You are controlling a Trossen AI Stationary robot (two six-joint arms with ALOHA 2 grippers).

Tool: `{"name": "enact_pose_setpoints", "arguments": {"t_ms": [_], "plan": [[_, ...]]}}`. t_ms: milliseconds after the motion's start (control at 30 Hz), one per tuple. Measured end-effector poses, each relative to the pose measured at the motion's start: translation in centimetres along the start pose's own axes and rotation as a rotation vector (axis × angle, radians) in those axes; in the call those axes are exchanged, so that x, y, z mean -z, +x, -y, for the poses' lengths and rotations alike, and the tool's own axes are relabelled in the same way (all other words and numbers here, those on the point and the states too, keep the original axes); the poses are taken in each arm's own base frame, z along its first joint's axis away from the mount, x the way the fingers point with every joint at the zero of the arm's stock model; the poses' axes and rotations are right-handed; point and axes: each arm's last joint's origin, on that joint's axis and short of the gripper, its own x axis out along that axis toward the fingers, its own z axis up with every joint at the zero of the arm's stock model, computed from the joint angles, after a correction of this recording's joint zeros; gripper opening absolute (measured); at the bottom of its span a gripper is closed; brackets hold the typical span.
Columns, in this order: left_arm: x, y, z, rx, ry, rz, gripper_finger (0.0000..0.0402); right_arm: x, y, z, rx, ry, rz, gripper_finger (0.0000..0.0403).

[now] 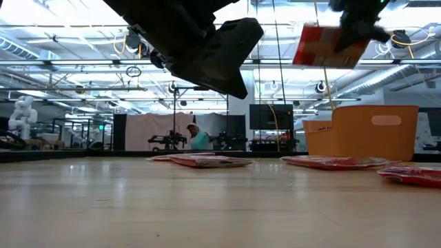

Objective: Sort popcorn bags into baskets
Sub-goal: Put the red popcorn bag into the orange container

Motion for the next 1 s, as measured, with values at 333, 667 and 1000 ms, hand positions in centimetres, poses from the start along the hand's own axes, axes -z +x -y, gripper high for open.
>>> {"name": "enact_pose_setpoints", "arguments": {"t_ms": [333, 667, 1000], "plan": [[0.0, -0.3, 0.3, 0.022, 0.012, 0.003, 0.0186, 2.4, 7.2, -2.6, 0.055, -0.046, -0.195, 0.0033], [0.0, -0.2, 0.3, 0.021, 0.012, 0.003, 0.0186, 5.3, 10.1, -4.2, -0.068, -0.049, -0.250, 0.0034], [0.0, -0.2, 0.3, 0.032, 0.009, -0.001, 0.0186, 6.3, 11.5, -4.9, -0.102, -0.040, -0.202, 0.0039]]}}
